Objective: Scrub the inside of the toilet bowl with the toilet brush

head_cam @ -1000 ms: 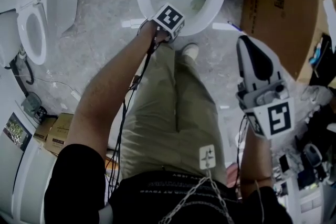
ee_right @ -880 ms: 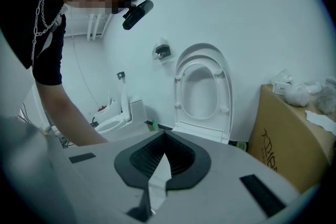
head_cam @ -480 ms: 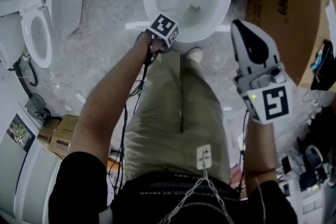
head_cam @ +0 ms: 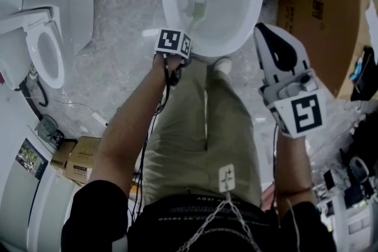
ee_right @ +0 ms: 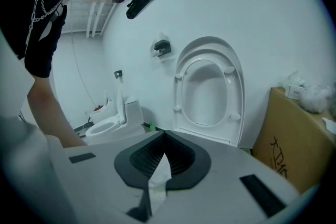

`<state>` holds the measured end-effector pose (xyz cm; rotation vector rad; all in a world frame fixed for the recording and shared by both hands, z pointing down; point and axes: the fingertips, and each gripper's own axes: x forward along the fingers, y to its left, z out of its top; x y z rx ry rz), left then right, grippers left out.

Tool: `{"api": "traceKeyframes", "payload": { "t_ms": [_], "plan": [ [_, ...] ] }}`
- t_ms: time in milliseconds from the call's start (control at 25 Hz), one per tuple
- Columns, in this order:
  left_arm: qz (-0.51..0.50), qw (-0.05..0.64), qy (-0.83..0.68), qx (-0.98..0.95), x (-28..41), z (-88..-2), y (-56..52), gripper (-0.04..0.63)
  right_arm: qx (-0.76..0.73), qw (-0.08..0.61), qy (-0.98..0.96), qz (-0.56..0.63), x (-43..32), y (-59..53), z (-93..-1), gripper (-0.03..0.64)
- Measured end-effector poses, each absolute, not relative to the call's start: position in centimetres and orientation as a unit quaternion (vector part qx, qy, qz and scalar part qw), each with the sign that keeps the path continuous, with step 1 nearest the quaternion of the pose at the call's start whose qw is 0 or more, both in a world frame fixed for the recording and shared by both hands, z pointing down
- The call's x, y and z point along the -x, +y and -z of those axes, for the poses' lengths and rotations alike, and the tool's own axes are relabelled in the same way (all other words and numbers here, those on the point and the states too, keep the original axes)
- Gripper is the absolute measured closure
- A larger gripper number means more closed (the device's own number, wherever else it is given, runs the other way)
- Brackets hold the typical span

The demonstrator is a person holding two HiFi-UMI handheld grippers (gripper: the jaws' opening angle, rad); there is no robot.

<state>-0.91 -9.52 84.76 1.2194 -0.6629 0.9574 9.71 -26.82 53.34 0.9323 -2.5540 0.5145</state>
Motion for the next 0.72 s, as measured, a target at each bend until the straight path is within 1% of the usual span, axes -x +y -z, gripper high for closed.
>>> {"api": "traceKeyframes", "payload": {
  "t_ms": [240, 360, 560, 720],
  "plan": [
    [-0.365, 0.669, -0.382, -0.522, 2.5, -84.4, -13.0, 0.594, -0.337, 0.194, -0.900, -0.199, -8.8, -27.2, -54.1, 0.614],
    [-0.339, 0.672, -0.400, -0.524, 2.5, -83.7, -14.1, 0.594, -0.347, 0.190, -0.895, -0.204, -8.4, -27.9, -53.8, 0.614],
    [-0.261, 0.735, -0.351, -0.518, -2.2, -80.7, -14.1, 0.594, -0.365, 0.190, -0.886, -0.212, -8.6, -28.8, -53.3, 0.614],
    [-0.145, 0.809, -0.296, -0.487, -6.7, -79.3, -14.7, 0.594, -0.380, 0.194, -0.876, -0.223, -8.6, -29.2, -53.7, 0.614]
  ]
}}
